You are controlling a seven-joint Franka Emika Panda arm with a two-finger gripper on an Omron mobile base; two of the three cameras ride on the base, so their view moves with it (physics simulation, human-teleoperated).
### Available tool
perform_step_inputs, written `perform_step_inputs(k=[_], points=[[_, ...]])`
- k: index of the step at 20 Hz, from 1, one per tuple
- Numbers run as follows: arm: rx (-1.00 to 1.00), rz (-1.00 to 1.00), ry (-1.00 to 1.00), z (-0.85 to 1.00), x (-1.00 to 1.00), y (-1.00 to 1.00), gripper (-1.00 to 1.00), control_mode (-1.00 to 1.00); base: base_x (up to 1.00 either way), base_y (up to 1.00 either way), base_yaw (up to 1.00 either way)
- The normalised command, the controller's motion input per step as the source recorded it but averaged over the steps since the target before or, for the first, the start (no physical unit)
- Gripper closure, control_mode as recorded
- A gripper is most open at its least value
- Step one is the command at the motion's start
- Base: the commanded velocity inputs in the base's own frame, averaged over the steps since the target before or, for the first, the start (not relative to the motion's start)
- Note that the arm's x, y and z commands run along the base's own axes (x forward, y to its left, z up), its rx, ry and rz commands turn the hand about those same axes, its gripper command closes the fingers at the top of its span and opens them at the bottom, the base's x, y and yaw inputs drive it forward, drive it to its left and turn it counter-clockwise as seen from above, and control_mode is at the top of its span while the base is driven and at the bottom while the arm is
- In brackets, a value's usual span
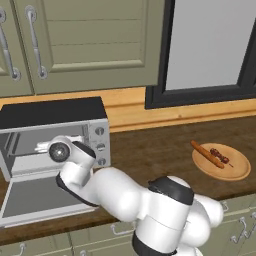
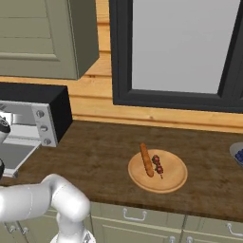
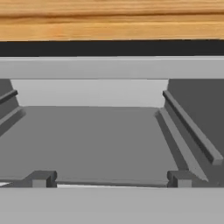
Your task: Pick up the kebab skewer and baguette bread, and place them inside the toaster oven. Close the toaster oven door and start by setting the timer.
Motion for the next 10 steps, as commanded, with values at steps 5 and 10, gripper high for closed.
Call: perform_step_inputs(k=[5,10], points=[[0.04,0.09,0.0,-0.01,0.19,0.18,-1.0,-1.0,0.0,0.0,0.0],[0.09,-0.05,0.0,-0.02,0.43,-0.07,-1.0,-1.0,0.0,0.0,0.0]])
